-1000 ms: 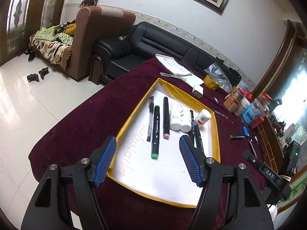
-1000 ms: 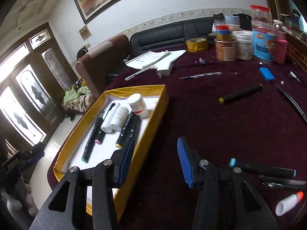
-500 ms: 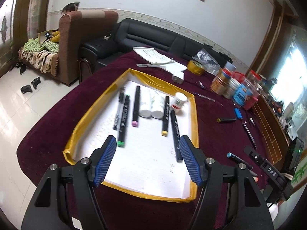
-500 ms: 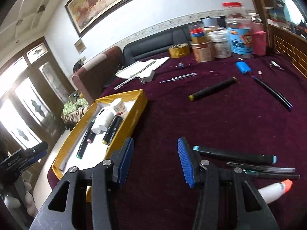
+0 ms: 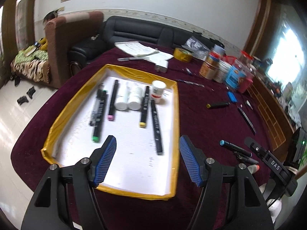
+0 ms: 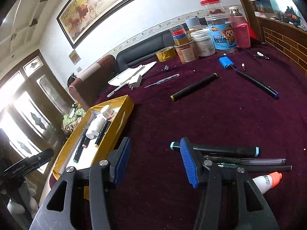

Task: Organize rigid objects
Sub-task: 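Move both open tools back over the remaining markers and glue bottle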

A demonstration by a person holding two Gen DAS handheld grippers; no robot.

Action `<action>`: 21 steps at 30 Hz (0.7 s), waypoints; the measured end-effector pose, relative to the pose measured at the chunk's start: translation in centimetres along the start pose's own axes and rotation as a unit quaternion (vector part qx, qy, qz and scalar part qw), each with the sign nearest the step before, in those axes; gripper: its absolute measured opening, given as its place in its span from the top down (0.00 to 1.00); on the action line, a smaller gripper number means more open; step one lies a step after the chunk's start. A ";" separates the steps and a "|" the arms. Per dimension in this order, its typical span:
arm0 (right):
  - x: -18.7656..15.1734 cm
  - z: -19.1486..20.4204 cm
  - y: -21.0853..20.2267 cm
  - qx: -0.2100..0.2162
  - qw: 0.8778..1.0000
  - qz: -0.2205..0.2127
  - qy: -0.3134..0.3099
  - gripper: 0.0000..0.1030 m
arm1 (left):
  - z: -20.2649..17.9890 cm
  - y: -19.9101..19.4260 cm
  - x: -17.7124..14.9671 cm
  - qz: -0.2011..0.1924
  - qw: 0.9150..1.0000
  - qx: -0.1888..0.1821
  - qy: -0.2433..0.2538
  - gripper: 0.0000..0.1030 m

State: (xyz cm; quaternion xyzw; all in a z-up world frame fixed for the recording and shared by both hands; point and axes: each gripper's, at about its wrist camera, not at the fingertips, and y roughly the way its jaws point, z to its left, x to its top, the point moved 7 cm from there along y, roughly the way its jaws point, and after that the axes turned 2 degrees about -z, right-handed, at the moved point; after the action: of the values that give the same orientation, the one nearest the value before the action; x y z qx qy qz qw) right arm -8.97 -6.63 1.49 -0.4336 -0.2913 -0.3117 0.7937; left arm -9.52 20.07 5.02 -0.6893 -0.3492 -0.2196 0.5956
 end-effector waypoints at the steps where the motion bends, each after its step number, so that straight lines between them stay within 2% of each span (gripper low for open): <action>1: 0.0 -0.2 -0.1 -0.001 1.000 -0.001 0.000 0.53 | -1.1 0.3 -0.1 0.003 1.000 -0.002 0.013 0.34; 5: 0.2 -1.4 -0.6 -0.007 1.000 -0.007 0.008 0.53 | -5.3 1.7 -0.9 0.015 0.997 -0.013 0.071 0.34; 11: 1.3 -4.7 -2.3 -0.035 0.999 -0.024 0.030 0.53 | -11.8 4.8 -3.2 0.048 0.984 -0.012 0.171 0.35; 16: 2.1 -9.0 -3.7 -0.086 0.995 -0.029 0.039 0.53 | -14.4 6.1 -4.7 0.067 0.975 -0.018 0.210 0.35; 21: 2.4 -13.8 -4.6 -0.145 0.988 -0.015 0.048 0.53 | -15.2 7.0 -5.3 0.079 0.971 -0.021 0.225 0.35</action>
State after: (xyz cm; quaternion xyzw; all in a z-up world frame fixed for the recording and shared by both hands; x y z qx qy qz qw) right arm -8.22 -21.15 -0.66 -0.5244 -0.2111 -0.3834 0.7304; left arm -6.15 3.74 -0.52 -0.6599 -0.1456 -0.3285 0.6599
